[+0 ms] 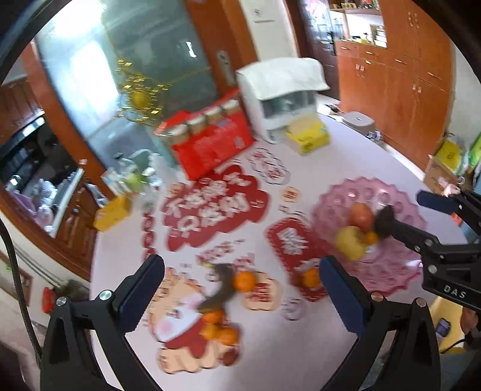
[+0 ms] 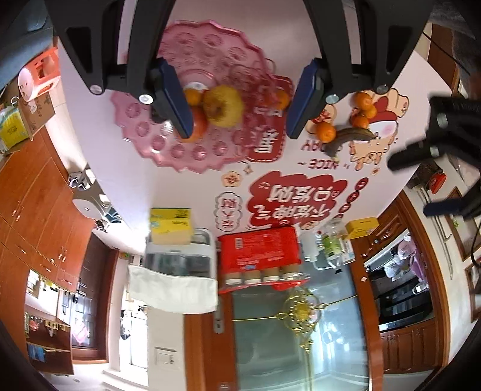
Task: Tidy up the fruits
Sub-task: 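Withdraw both open tools from the bowl toward the banana and oranges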
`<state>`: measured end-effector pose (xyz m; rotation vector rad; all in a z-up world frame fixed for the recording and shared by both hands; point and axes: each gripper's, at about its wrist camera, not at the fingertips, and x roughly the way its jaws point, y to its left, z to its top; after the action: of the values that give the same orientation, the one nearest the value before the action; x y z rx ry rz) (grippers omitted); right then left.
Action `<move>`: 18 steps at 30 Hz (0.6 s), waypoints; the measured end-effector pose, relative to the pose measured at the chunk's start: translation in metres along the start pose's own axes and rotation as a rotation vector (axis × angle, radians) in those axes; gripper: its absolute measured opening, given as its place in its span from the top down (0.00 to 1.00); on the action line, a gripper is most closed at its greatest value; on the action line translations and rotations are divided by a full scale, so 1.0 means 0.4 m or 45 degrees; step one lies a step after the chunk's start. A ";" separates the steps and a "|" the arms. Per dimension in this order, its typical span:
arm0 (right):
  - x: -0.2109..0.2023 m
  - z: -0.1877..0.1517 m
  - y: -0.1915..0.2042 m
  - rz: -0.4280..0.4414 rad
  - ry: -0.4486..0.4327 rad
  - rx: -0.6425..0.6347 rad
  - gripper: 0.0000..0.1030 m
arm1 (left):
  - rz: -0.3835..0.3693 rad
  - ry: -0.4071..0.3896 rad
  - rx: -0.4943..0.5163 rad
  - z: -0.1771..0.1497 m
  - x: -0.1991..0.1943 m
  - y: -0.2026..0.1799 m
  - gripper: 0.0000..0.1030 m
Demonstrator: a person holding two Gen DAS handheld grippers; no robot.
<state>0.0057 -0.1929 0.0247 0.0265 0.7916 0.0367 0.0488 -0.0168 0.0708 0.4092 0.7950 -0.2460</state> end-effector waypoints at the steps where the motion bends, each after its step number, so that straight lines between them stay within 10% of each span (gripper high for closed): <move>1: 0.004 0.003 0.019 0.005 -0.001 -0.003 0.38 | 0.010 -0.005 -0.006 0.001 -0.002 0.022 0.01; 9: 0.084 0.003 0.149 0.035 0.074 0.008 0.38 | 0.027 0.038 -0.043 -0.024 0.066 0.205 0.01; 18: 0.218 -0.024 0.278 0.024 0.215 -0.018 0.37 | -0.180 0.241 -0.016 -0.128 0.281 0.251 0.01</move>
<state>0.0576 -0.0781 -0.0399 0.0175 0.9598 0.0629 0.1288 0.0890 -0.0174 0.3685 1.0128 -0.3373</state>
